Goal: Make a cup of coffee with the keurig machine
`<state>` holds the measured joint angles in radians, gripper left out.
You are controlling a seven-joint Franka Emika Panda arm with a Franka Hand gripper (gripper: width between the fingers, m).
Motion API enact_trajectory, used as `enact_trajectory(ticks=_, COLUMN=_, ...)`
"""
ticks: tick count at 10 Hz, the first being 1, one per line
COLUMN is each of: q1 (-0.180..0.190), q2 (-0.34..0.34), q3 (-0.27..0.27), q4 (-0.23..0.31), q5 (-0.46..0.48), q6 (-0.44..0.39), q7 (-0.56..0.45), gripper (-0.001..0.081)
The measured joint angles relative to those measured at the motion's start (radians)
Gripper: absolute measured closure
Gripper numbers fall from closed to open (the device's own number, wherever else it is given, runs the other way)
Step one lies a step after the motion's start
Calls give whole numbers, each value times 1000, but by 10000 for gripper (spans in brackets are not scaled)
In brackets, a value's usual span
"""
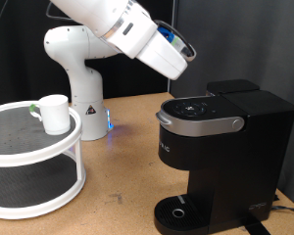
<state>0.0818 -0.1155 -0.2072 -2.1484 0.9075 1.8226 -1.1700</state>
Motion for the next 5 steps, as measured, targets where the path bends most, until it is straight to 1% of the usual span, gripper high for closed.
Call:
enact_trajectory(ticks=1, q1=-1, q2=-15, q3=-1, q4=-25, q5=34, q6=31, q7=0, gripper=805)
enact_trajectory(ticks=2, q1=-4, q2=-45, q3=-4, q4=-62, q5=64, q6=50, q7=1, gripper=805)
enact_trajectory(ticks=3, q1=-11, q2=-80, q3=-8, q4=-99, q5=69, q6=52, q7=7, gripper=805)
enact_trajectory(ticks=5, q1=-29, q2=-139, q3=-21, q4=-156, q5=45, q6=27, q7=26, gripper=805)
